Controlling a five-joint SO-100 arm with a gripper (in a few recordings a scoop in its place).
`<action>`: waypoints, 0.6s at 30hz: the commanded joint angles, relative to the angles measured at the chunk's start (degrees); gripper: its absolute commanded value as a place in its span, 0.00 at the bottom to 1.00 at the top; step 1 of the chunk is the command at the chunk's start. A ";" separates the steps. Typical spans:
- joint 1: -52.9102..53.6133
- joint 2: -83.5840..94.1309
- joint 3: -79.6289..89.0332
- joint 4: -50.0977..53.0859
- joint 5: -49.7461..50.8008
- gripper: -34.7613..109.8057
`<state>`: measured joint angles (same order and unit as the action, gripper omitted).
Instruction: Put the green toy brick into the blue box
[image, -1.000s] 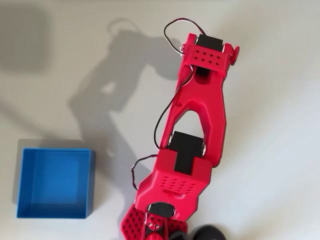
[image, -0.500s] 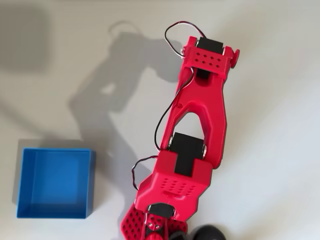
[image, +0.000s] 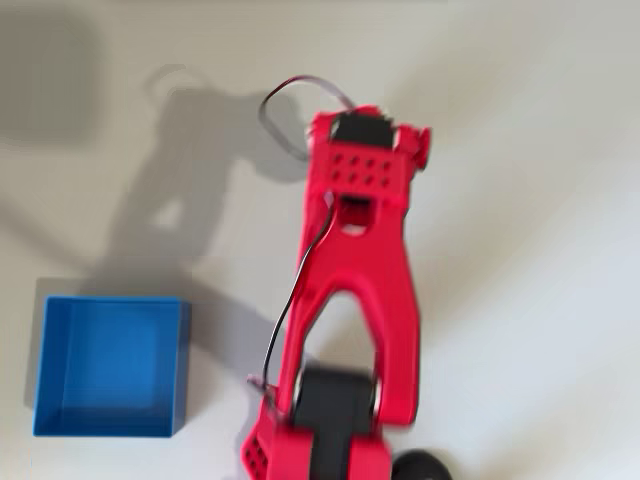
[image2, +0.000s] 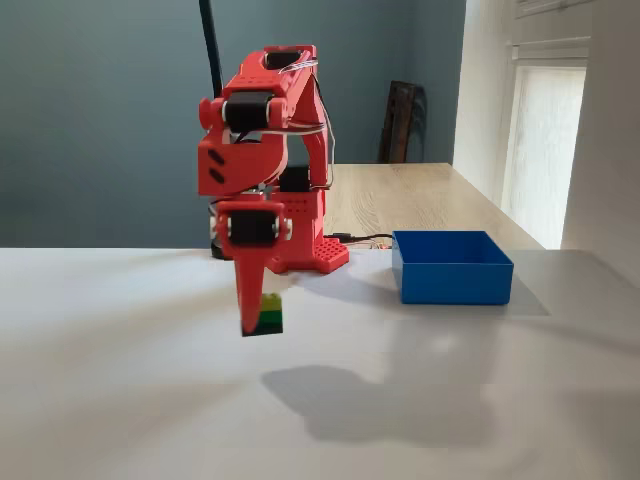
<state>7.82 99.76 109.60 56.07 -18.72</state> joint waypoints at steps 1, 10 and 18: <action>-3.25 15.21 6.06 1.76 -1.49 0.24; -16.96 33.57 18.11 7.12 -1.32 0.24; -34.72 38.76 16.52 14.15 6.24 0.24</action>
<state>-19.34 134.82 128.32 67.32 -15.03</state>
